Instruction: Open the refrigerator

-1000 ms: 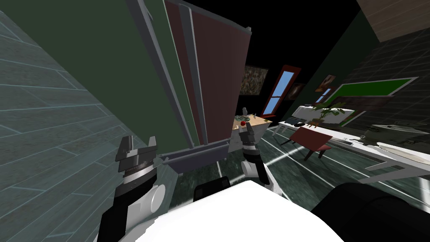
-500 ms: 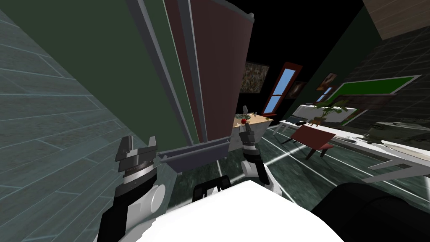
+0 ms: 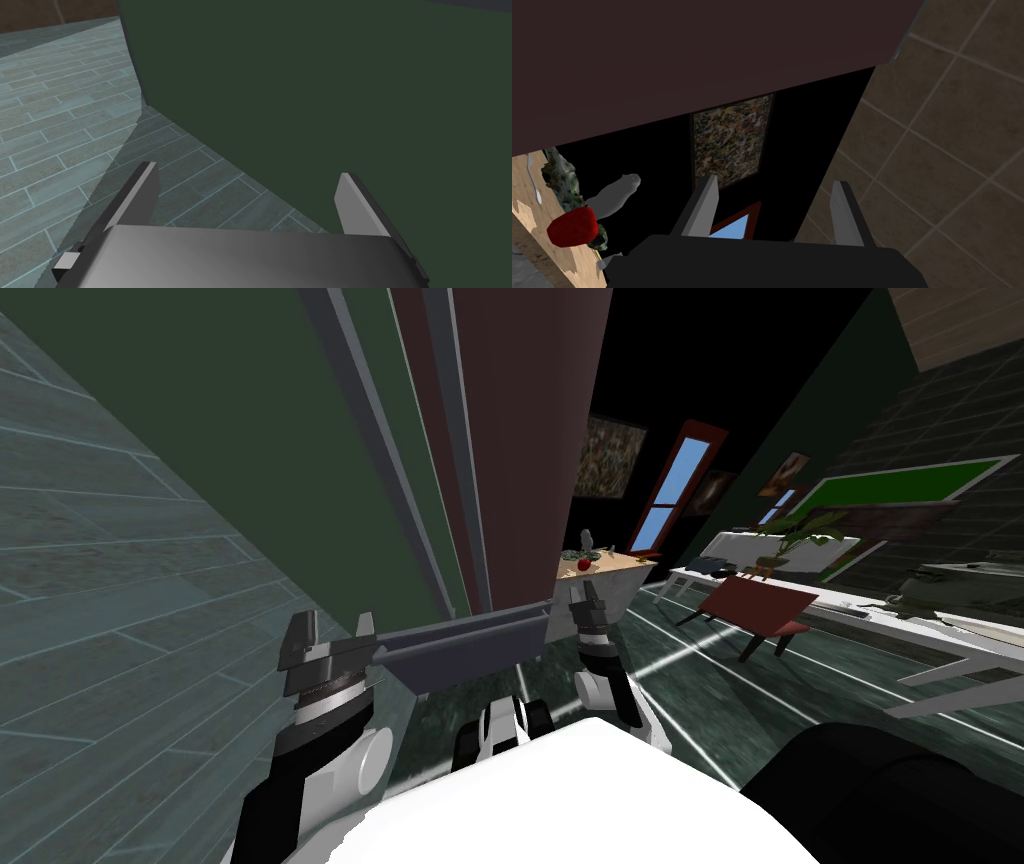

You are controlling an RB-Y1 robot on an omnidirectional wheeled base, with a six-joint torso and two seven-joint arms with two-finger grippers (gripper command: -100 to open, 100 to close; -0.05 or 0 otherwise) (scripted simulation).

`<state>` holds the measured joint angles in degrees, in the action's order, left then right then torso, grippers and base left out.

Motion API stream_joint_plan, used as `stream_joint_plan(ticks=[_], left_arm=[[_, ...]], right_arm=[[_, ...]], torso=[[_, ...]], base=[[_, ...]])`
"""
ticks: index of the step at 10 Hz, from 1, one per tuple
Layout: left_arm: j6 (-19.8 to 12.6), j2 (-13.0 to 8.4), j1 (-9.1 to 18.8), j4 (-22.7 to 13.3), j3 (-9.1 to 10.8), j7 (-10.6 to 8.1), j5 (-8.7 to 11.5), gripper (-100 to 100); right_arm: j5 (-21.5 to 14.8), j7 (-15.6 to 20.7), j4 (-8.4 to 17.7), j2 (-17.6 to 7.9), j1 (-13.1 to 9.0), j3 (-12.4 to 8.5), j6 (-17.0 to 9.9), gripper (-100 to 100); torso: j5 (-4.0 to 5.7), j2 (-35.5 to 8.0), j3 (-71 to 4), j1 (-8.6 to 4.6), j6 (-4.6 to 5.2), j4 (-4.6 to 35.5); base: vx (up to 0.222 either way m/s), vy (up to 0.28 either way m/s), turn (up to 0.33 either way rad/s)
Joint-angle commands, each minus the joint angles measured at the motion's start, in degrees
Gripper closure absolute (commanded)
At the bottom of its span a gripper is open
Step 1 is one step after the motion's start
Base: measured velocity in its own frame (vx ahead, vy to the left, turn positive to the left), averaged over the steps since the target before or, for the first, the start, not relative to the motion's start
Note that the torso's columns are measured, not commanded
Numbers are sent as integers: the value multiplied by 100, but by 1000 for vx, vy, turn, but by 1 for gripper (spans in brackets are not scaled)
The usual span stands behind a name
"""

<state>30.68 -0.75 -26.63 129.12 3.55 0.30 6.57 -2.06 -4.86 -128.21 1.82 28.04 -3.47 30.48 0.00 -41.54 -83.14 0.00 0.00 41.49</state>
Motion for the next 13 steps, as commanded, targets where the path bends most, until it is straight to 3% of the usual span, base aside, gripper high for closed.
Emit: stream_joint_plan(ticks=[1, 6, 13], left_arm=[[79, -311, 28, -152, -37, -7, -8, -100], [349, -691, 148, -708, -145, -39, -27, -100], [906, -839, 390, -1811, -365, -105, -64, -100]], right_arm=[[0, 0, 1, 0, 0, 0, 0, 0], [0, 0, 1, 0, 1, 0, 0, 0], [0, 0, 1, 0, 1, 0, 0, 0]], torso=[[0, -52, -113, 0, 0, 56], [1, -75, -143, -1, -1, 79], [1, -74, -144, -1, 0, 79]], base=[[10, -7, -22], [23, -15, -36], [34, -24, -53]])
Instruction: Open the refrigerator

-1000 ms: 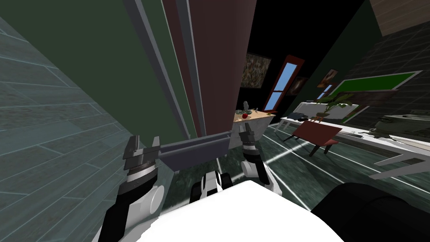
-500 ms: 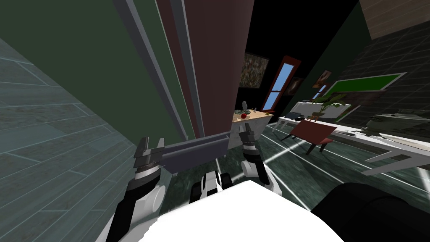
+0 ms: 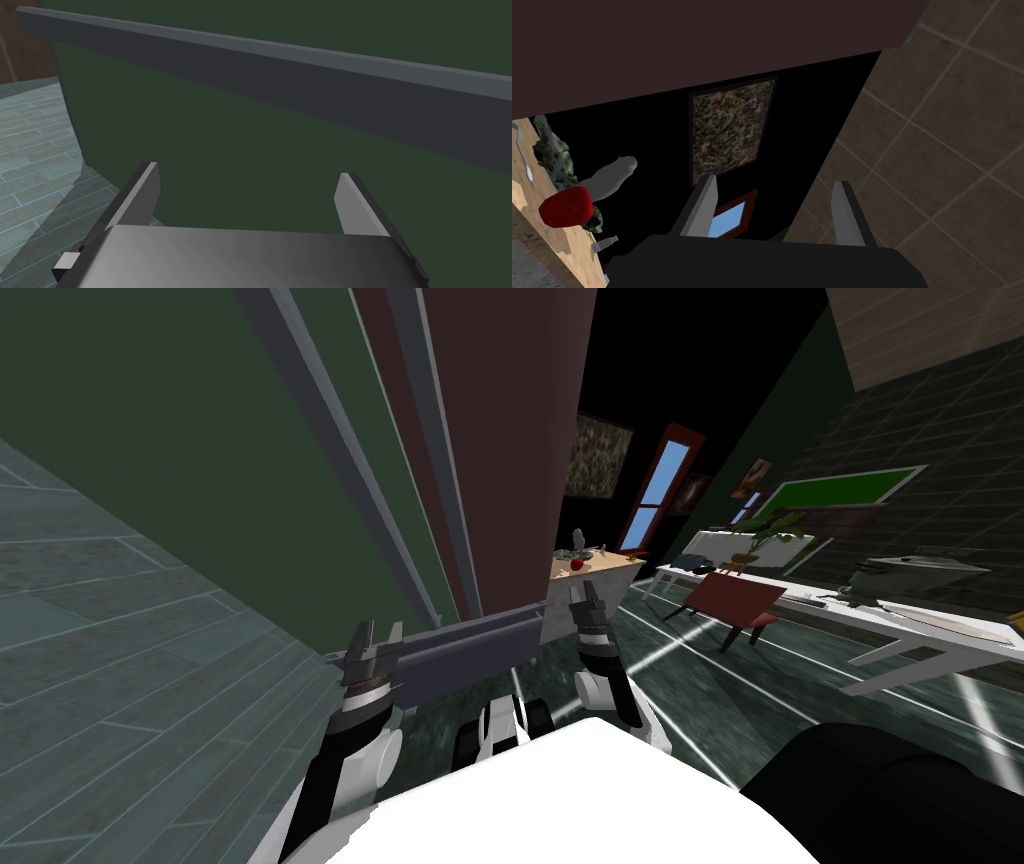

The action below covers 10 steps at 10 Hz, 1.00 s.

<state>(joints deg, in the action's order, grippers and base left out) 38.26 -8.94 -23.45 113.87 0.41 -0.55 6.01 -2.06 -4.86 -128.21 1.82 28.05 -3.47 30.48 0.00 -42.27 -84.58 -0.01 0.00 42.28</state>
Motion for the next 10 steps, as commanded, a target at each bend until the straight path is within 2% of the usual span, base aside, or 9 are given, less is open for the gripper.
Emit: stream_joint_plan(ticks=[1, 3, 6, 7, 10], left_arm=[[240, -23, 113, -482, -88, -30, -14, -100], [335, -23, 154, -674, -126, -41, -20, -100], [630, -4, 285, -1237, -244, -76, -41, -100], [630, -4, 285, -1281, -244, -76, -41, -100], [932, 35, 425, -1864, -367, -113, -62, -100]], right_arm=[[0, 0, 0, 0, 0, 0, 0, 0], [0, 0, 0, 0, 0, 0, 0, 0], [0, 0, 0, 0, 0, 0, 0, 0], [0, 0, 0, 0, 0, 0, 0, 0], [0, 0, 0, 0, 0, 0, 0, 0]], torso=[[-1, 2, -1, 2, 0, -1], [0, -1, 1, 0, 0, 0], [-1, -2, 2, 1, 1, 1], [1, 3, -2, -3, 0, -1], [-1, 0, 0, 2, 1, 0]], base=[[47, -18, -56], [35, -22, -40], [31, -19, -60], [34, -20, -15], [39, -19, -59]])
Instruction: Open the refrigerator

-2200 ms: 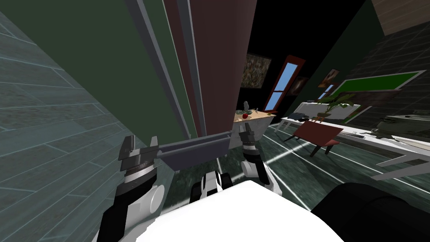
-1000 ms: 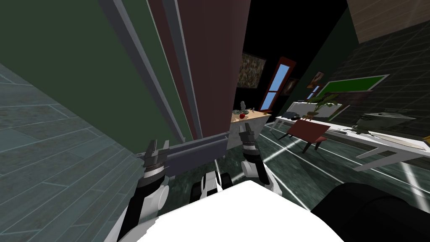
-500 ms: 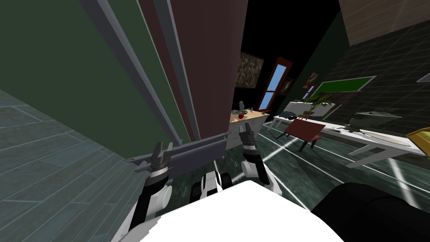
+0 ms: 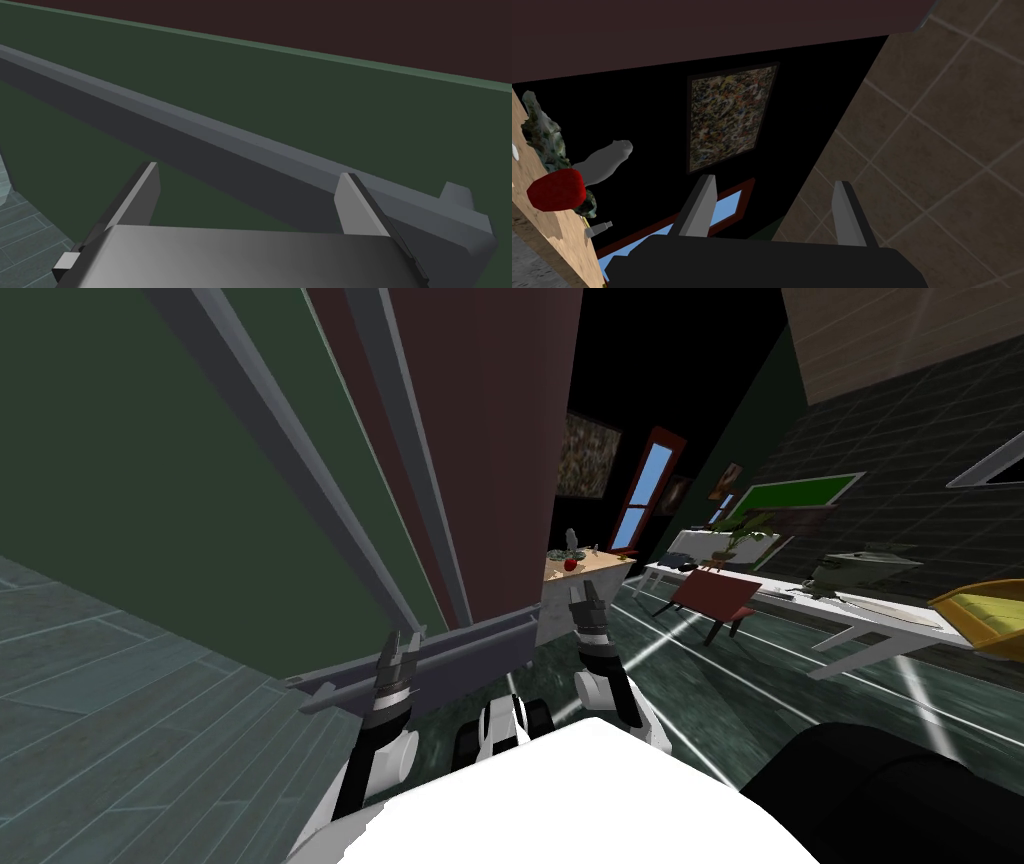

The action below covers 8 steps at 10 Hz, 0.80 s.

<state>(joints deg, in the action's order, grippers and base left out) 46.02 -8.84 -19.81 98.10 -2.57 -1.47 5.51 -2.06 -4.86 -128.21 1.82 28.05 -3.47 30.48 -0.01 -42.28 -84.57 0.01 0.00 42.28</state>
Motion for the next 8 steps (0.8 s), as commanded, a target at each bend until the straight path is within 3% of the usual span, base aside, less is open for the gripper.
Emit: stream_joint_plan(ticks=[1, 4, 8], left_arm=[[156, 24, 61, -347, -68, -20, -12, -100], [454, 72, 202, -922, -191, -56, -35, -100], [644, 114, 293, -1421, -269, -80, -49, -100]], right_arm=[[0, 0, 0, 0, 0, 0, 0, 0], [0, 0, 0, 0, 0, 0, 0, 0], [0, 0, 0, 0, 0, 0, 0, 0]], torso=[[1, 1, -1, -5, -1, 0], [0, -1, 1, -1, 0, 0], [1, -1, 1, -3, 0, 0]], base=[[34, -23, -20], [38, -19, -66], [30, -19, -36]])
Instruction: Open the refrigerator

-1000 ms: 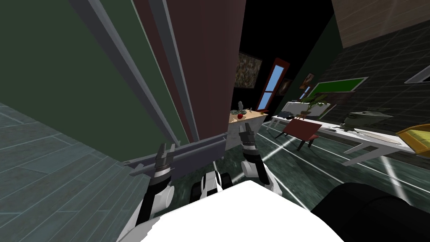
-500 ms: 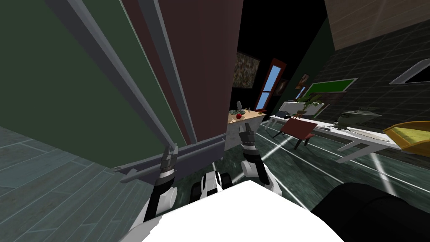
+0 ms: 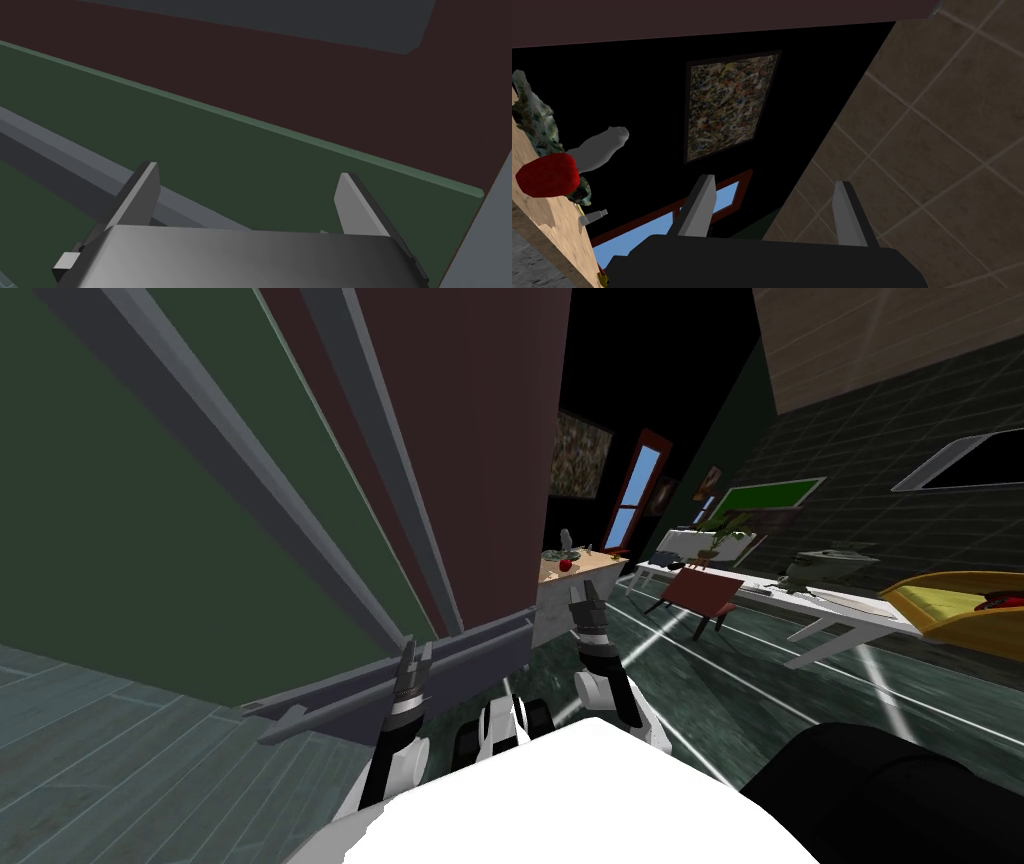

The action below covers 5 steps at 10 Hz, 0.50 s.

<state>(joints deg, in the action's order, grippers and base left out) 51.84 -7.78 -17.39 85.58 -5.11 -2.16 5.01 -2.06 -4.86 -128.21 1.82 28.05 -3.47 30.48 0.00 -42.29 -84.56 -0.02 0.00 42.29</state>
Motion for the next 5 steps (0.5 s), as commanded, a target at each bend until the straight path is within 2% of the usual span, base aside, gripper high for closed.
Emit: stream_joint_plan(ticks=[1, 4, 5], left_arm=[[153, 30, 94, -373, -53, -22, -7, -100], [406, 91, 216, -937, -158, -53, -26, -100], [406, 91, 216, -937, -158, -53, -26, -100]], right_arm=[[0, 0, 0, 0, 0, 0, 0, 0], [0, 0, 0, 0, 0, 0, 0, 0], [0, 0, 0, 0, 0, 0, 0, 0]], torso=[[0, 0, 0, 3, -1, 0], [0, 2, -2, 0, 0, -1], [0, 2, -1, 0, -1, 0]], base=[[29, -11, -40], [42, -19, -59], [29, -12, -12]])
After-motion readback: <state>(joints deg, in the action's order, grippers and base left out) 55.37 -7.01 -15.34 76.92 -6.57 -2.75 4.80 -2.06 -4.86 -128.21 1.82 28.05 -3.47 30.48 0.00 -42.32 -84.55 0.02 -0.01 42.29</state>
